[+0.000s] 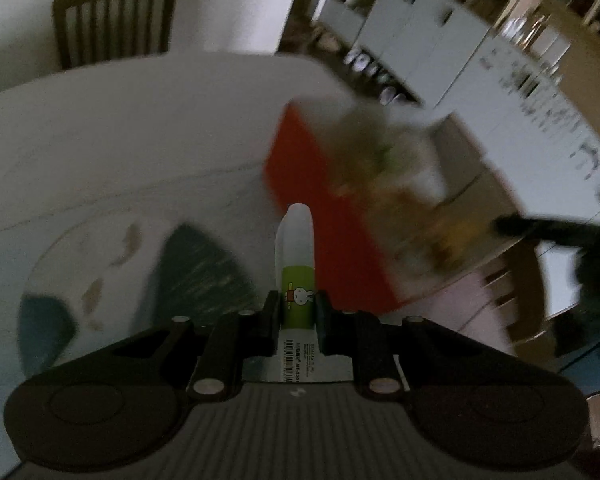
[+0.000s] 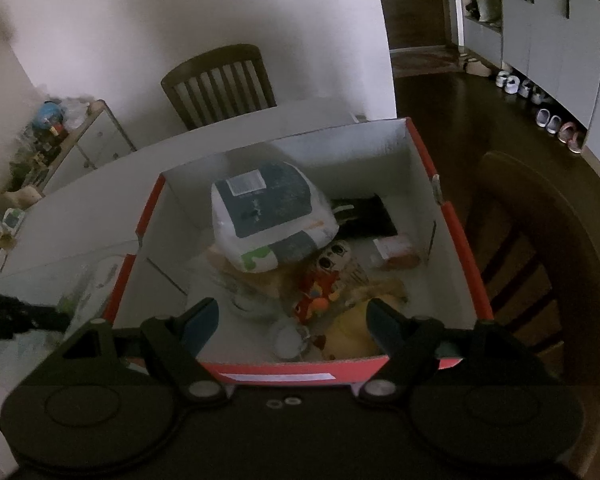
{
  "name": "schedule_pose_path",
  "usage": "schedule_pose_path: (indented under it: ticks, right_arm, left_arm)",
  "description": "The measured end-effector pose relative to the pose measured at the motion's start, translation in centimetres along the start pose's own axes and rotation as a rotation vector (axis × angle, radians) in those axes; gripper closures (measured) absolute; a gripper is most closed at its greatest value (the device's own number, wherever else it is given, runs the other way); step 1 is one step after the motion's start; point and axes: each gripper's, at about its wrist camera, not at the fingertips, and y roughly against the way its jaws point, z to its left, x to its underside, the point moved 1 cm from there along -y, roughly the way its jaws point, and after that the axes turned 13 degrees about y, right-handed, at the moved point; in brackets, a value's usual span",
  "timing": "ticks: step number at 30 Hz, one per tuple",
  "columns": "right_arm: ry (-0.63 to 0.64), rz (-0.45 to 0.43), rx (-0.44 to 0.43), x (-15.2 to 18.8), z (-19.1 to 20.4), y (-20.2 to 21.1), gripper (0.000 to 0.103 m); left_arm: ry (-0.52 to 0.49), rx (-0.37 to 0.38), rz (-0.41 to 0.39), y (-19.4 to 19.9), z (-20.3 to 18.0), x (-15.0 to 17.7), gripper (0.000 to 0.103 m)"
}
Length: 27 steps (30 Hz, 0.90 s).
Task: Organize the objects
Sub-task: 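Carry the white tube into the red box with the left gripper and release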
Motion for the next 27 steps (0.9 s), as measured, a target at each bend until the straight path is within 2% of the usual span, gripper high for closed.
schedule_pose_path:
  ticks: [4,6,8,14,20,27]
  right_arm:
    - [0.008,-0.002,-0.011,-0.1,-0.1,-0.1,0.022]
    - [0.013,-0.004,-0.017,-0.3,-0.2,-0.2,0.022]
    - [0.018,-0.006,-0.02,-0.4,-0.3,-0.2,0.022]
    - [0.032,-0.005,-0.029,-0.6,-0.4,-0.5,0.022]
    - [0.045,-0.003,-0.036,-0.7,-0.5,-0.6,0.022]
    - [0.062,-0.002,-0.037,-1.0,-0.6,-0.9,0.022]
  left_arm:
    - [-0.017,0.064,-0.025,0.5,-4.3,-1.9,0.087]
    - [-0.033,0.069,-0.029,-0.3,-6.2,-2.8,0.087]
    - [-0.072,0.039,-0.044,-1.4,-8.2,-3.4,0.087]
    - [-0.07,-0.049,-0.064,-5.6,-11.0,-4.8,0.087]
    - [-0.068,-0.164,-0.08,-9.1,-11.6,-5.5,0.087]
    - [-0.105,-0.238,-0.04,-11.7,-11.8,-4.4,0.087]
